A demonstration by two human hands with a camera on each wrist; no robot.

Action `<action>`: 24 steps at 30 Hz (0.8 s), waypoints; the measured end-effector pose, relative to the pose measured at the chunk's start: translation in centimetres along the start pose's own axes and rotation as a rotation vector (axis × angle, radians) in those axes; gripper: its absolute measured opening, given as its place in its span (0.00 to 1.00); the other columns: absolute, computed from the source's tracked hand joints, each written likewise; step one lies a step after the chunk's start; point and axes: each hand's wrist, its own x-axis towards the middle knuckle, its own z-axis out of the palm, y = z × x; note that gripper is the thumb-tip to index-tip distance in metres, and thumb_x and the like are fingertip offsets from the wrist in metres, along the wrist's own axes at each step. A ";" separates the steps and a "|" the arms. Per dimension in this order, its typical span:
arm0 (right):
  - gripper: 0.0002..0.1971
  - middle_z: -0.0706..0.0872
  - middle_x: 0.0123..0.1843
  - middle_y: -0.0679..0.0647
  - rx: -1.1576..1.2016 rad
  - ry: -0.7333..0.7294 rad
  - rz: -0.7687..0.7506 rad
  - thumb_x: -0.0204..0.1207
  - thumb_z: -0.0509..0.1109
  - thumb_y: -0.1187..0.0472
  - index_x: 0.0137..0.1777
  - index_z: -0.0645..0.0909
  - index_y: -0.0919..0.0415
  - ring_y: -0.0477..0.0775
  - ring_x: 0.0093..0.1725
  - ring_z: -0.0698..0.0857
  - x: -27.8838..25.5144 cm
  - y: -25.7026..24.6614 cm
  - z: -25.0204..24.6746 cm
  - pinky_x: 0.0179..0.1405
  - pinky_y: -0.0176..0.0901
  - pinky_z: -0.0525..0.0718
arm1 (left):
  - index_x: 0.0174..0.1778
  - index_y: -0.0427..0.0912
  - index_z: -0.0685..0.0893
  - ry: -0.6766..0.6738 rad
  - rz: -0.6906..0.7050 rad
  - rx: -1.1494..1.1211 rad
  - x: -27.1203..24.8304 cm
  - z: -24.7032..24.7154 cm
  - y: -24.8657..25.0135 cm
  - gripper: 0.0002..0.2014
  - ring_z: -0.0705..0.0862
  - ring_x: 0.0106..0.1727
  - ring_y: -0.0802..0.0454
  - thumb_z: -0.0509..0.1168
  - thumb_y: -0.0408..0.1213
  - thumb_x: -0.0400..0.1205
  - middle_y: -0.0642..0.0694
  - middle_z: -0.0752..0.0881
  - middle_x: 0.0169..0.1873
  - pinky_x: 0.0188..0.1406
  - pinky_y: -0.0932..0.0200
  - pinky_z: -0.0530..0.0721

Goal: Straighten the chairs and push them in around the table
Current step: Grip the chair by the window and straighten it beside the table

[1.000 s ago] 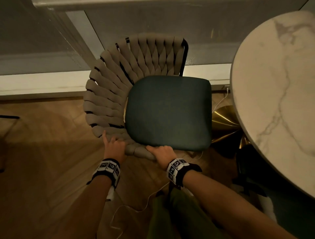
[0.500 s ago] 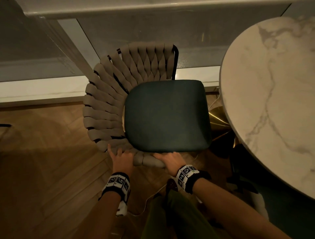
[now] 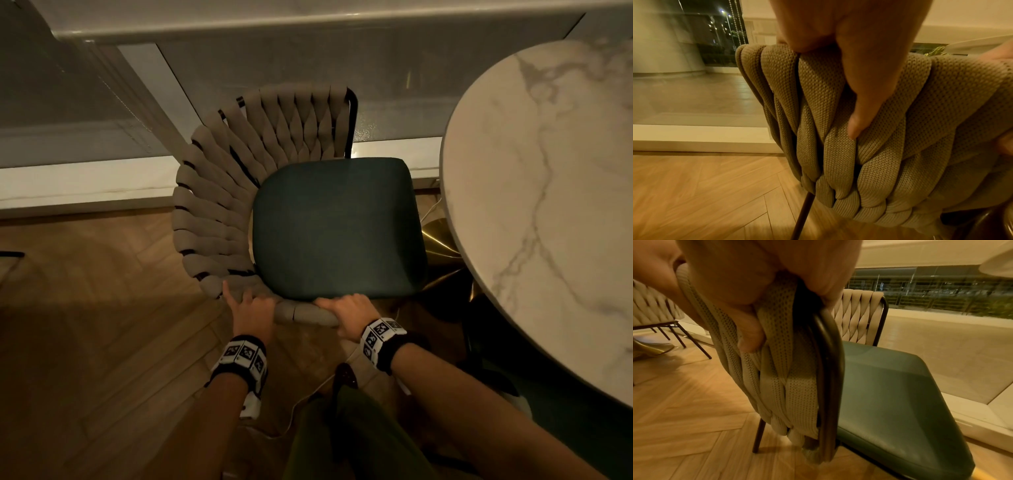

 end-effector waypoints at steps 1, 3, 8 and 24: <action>0.27 0.88 0.53 0.54 -0.001 0.008 0.003 0.69 0.71 0.62 0.67 0.70 0.46 0.61 0.50 0.85 0.1 0.1 -0.1 0.46 0.53 0.84 | 0.49 0.52 0.86 0.008 -0.001 -0.001 0.2 0.0 0.1 0.10 0.75 0.68 0.45 0.60 0.36 0.81 0.51 0.89 0.46 0.75 0.21 0.37; 0.25 0.88 0.52 0.53 0.005 0.027 0.021 0.70 0.71 0.60 0.66 0.70 0.43 0.60 0.50 0.86 0.2 0.1 -0.1 0.45 0.53 0.85 | 0.47 0.50 0.86 0.021 -0.002 -0.004 0.5 0.1 0.2 0.11 0.76 0.68 0.45 0.59 0.34 0.81 0.50 0.89 0.45 0.75 0.21 0.37; 0.18 0.89 0.52 0.53 0.031 0.046 0.020 0.75 0.68 0.55 0.64 0.72 0.44 0.61 0.50 0.86 -0.2 -1.2 1.1 0.43 0.52 0.83 | 0.53 0.52 0.87 0.026 0.007 -0.003 -0.2 1.4 -0.8 0.14 0.73 0.71 0.46 0.57 0.34 0.82 0.51 0.89 0.51 0.75 0.21 0.35; 0.27 0.79 0.66 0.59 0.062 0.179 0.305 0.73 0.71 0.61 0.70 0.66 0.55 0.64 0.67 0.76 -3.6 -4.9 3.8 0.67 0.63 0.73 | 0.64 0.56 0.80 0.053 0.155 -0.059 -1.1 2.7 -2.1 0.21 0.71 0.72 0.40 0.69 0.50 0.75 0.49 0.82 0.62 0.76 0.25 0.40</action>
